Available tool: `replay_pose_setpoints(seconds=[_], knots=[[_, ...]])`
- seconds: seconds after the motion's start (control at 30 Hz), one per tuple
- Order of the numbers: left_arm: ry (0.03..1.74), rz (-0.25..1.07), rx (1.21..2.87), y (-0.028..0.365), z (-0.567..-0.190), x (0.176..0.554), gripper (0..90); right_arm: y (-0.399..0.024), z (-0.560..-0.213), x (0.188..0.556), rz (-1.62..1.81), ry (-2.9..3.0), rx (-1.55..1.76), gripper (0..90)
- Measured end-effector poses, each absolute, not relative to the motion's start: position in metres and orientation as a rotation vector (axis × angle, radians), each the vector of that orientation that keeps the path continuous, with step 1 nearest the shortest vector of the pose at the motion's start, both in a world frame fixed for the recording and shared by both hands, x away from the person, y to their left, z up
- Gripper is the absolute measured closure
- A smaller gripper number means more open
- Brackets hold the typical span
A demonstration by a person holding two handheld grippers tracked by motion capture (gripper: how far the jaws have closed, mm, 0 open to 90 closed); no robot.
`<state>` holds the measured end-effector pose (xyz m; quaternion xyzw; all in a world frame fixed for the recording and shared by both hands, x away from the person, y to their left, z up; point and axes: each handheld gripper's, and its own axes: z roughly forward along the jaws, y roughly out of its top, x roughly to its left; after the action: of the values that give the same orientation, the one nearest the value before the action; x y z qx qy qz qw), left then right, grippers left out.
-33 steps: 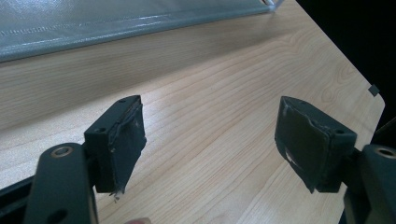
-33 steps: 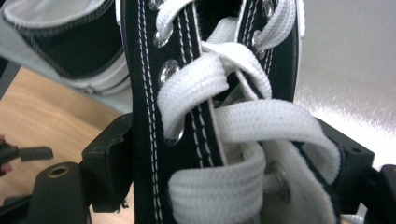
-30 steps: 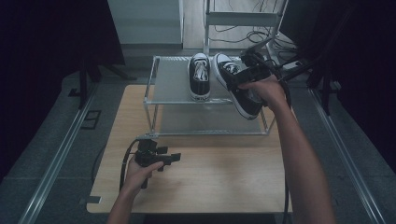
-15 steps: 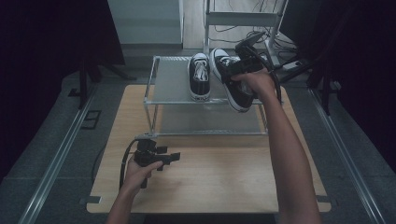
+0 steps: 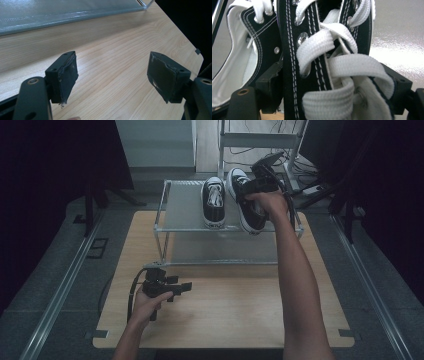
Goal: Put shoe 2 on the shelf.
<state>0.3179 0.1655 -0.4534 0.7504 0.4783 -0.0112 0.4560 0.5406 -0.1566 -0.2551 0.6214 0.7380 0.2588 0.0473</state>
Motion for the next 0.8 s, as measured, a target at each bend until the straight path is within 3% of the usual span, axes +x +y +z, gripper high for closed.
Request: replay_pose_setpoints(seconds=[0.8], knots=[[1.16, -0.025, 1.855, 0.163, -0.451, 0.316, 24.4, -0.142, -0.259, 0.557, 0.788, 2.157, 1.994, 19.6]])
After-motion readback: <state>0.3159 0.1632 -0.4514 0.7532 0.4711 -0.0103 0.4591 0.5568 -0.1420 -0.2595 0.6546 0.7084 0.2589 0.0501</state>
